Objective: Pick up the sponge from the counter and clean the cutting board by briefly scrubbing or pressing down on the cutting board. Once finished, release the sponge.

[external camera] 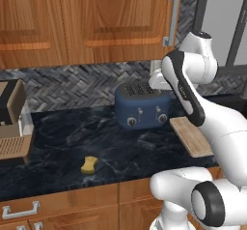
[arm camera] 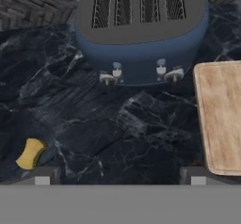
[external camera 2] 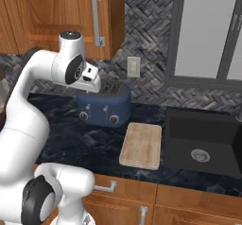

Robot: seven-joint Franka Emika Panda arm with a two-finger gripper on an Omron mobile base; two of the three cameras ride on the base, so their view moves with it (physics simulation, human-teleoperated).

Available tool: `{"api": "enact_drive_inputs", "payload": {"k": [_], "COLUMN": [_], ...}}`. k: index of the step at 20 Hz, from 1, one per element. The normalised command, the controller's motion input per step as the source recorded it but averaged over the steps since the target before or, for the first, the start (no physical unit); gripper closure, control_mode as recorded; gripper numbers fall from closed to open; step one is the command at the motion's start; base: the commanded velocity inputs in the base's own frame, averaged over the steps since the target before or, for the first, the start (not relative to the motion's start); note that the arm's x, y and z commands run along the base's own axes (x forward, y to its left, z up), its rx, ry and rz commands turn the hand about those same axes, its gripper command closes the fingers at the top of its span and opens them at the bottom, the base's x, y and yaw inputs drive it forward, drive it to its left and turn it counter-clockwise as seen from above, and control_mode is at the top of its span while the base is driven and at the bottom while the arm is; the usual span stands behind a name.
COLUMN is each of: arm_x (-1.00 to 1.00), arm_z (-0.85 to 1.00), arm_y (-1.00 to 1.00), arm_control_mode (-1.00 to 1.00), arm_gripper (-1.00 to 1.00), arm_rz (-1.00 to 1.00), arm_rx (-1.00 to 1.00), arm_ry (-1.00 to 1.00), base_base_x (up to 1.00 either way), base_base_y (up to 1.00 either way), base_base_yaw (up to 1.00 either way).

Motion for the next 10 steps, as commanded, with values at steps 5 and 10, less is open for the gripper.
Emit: {"api": "enact_drive_inputs", "payload": {"k": [5,10], "arm_x": [-0.35,-0.38], "arm_z": [-0.18,-0.28], "arm_y": [0.68,0.69], "arm_control_mode": [-1.0,-1.0], "arm_gripper": [-1.0,-1.0], "arm_rz": [0.0,0.0], "arm_rx": [0.12,0.14], "arm_ry": [0.11,0.13], "base_base_x": [0.0,0.0], "base_base_y": [0.0,0.0], "base_base_yaw": [0.0,0.0]}}
